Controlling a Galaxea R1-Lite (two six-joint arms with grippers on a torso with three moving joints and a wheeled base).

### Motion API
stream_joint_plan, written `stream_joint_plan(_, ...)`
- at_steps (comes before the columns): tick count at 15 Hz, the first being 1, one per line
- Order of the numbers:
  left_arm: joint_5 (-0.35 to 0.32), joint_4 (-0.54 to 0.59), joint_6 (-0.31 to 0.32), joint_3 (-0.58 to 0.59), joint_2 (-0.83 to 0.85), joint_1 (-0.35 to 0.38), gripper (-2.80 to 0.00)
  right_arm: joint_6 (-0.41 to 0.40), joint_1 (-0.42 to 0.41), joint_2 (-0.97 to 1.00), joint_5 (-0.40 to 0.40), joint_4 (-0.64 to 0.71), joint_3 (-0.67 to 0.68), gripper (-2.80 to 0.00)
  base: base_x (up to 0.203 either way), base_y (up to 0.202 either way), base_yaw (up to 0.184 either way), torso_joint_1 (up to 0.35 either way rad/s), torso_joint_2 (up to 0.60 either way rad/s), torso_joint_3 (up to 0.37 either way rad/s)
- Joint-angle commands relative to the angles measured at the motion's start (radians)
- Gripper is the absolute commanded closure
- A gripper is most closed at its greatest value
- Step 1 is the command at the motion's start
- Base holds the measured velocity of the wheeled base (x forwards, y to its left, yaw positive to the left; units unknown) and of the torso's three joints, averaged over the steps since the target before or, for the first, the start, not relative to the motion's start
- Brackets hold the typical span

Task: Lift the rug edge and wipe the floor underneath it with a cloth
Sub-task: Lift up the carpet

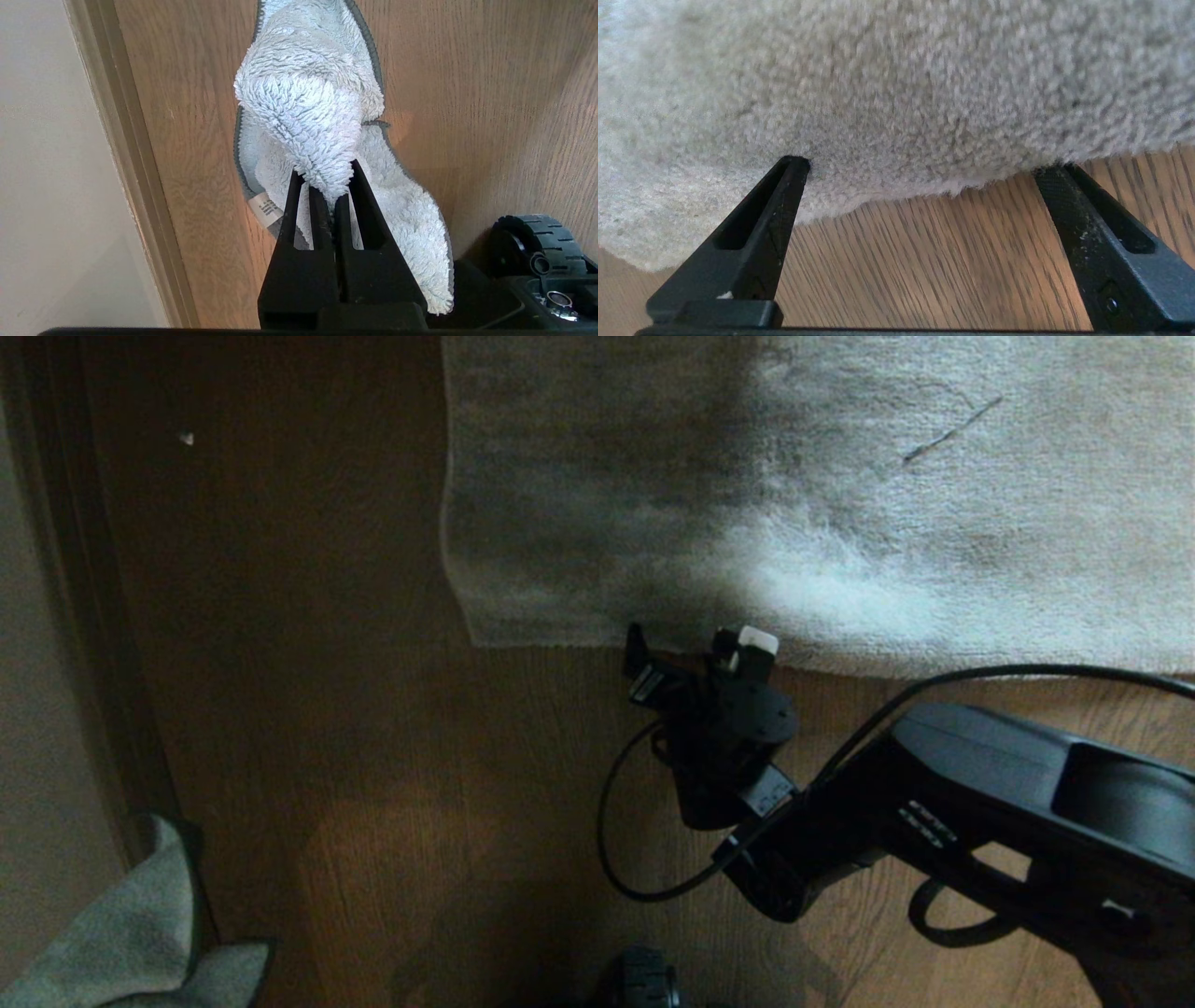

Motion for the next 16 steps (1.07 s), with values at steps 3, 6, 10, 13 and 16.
stream_joint_plan(3, 0.000, -0.001, 0.000, 0.000, 0.000, 0.000, 0.00, -0.040, 0.003, -0.038, -0.004, -0.043, 0.000, -2.80, 0.000, 0.000, 0.000, 0.000, 0.00, 0.000)
stream_joint_plan(6, 0.000, -0.001, 0.000, 0.000, 0.000, 0.000, 0.00, -0.070, 0.007, -0.056, -0.002, -0.035, 0.002, -2.80, 0.000, 0.000, 0.000, 0.000, 0.00, 0.000)
stream_joint_plan(10, 0.000, -0.001, 0.000, 0.000, 0.000, 0.000, 0.00, -0.083, 0.018, -0.082, 0.002, -0.025, 0.007, -2.80, 0.000, 0.000, 0.000, 0.000, 0.00, 0.000)
stream_joint_plan(13, 0.000, -0.001, 0.000, 0.000, 0.000, 0.000, 0.00, -0.082, 0.024, -0.108, 0.004, -0.011, 0.008, -2.80, 0.000, 0.000, 0.000, 0.000, 0.00, 0.000)
stream_joint_plan(16, 0.000, -0.001, 0.000, 0.000, 0.000, 0.000, 0.00, -0.074, 0.027, -0.133, 0.007, -0.005, 0.019, -2.80, 0.000, 0.000, 0.000, 0.000, 0.00, 0.000)
